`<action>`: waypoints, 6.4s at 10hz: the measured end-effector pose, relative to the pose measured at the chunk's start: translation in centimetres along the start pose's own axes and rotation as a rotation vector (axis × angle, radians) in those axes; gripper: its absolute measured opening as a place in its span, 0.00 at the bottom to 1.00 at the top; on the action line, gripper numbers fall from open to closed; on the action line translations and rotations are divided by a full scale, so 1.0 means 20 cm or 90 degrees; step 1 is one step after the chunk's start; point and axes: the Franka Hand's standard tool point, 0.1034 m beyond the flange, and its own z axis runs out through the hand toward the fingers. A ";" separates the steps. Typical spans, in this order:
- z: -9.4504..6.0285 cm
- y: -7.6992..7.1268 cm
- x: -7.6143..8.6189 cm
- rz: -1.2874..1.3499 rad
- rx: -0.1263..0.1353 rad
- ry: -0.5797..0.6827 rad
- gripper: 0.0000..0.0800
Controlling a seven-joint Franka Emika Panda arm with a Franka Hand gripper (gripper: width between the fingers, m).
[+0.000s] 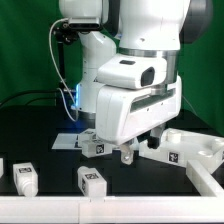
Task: Assemble one leg
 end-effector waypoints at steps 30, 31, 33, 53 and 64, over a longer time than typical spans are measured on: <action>0.21 0.05 -0.74 0.003 -0.006 -0.025 0.35; 0.20 0.02 -0.88 -0.023 -0.006 -0.025 0.35; 0.23 0.02 -1.09 -0.017 0.004 -0.031 0.36; 0.05 -0.30 -0.70 0.220 -0.024 -0.012 0.81; 0.02 -0.64 -0.41 0.650 0.003 0.013 0.81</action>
Offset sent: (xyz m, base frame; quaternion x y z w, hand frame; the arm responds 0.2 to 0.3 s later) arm 0.0000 0.0000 0.0000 0.0000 0.0000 0.0000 1.0000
